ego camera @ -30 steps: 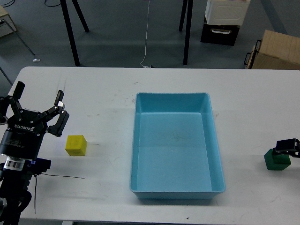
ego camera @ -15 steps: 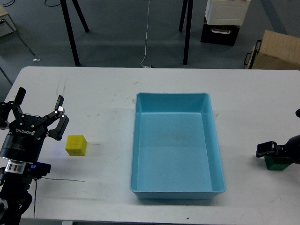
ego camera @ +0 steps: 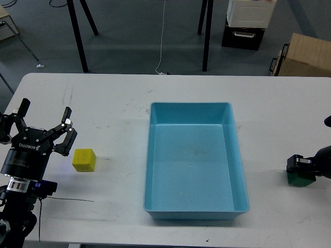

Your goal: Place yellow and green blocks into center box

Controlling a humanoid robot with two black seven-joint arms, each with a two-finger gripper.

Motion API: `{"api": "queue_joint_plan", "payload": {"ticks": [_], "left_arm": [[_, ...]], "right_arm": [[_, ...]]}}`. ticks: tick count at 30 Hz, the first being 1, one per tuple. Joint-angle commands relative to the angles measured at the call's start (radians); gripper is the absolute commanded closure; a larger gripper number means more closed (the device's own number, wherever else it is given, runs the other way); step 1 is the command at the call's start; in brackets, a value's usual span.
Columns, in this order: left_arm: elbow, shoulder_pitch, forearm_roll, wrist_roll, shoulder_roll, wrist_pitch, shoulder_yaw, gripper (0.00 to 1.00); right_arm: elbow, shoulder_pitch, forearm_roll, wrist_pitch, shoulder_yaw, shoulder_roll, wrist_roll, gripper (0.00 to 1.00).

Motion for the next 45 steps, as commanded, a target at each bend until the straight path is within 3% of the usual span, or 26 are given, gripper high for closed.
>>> {"api": "queue_joint_plan", "payload": {"ticks": [1,5,10,16,20,23,24,26,34,45], "left_arm": [[0.0,-0.001,0.0,0.0,0.0,0.0,0.001,0.0],[0.0,-0.001,0.002,0.0,0.0,0.0,0.003,0.0],[0.0,-0.002,0.002,0.0,0.0,0.0,0.003,0.0],[0.0,-0.007,0.0,0.0,0.001,0.0,0.0,0.0],[0.0,-0.004,0.0,0.0,0.001,0.0,0.001,0.0],[0.0,-0.001,0.0,0.0,0.001,0.0,0.001,0.0],[0.0,-0.001,0.0,0.0,0.001,0.0,0.001,0.0],[0.0,-0.001,0.0,0.0,0.003,0.0,0.001,0.0],[0.0,-0.007,0.0,0.0,0.001,0.0,0.001,0.0],[0.015,-0.019,0.002,0.002,0.003,0.0,0.007,0.0]], "right_arm": [[0.082,0.115,0.116,0.004,0.002,-0.077,-0.001,1.0],[0.082,0.29,0.317,0.016,-0.006,-0.045,0.007,1.0],[-0.1,0.418,0.515,0.013,-0.116,0.233,0.01,1.0],[-0.333,0.462,0.535,0.004,-0.234,0.646,0.009,0.99],[-0.422,0.44,0.532,-0.083,-0.356,0.876,0.01,0.84],[-0.433,0.424,0.532,-0.165,-0.389,0.959,0.009,0.56],[-0.436,0.424,0.534,-0.179,-0.394,0.966,0.009,0.45],[-0.45,0.427,0.537,-0.183,-0.396,0.969,0.007,0.0],[-0.473,0.487,0.563,-0.191,-0.348,0.857,0.005,0.0],[-0.594,0.458,0.877,-0.188,0.104,0.494,0.01,0.0]]}}
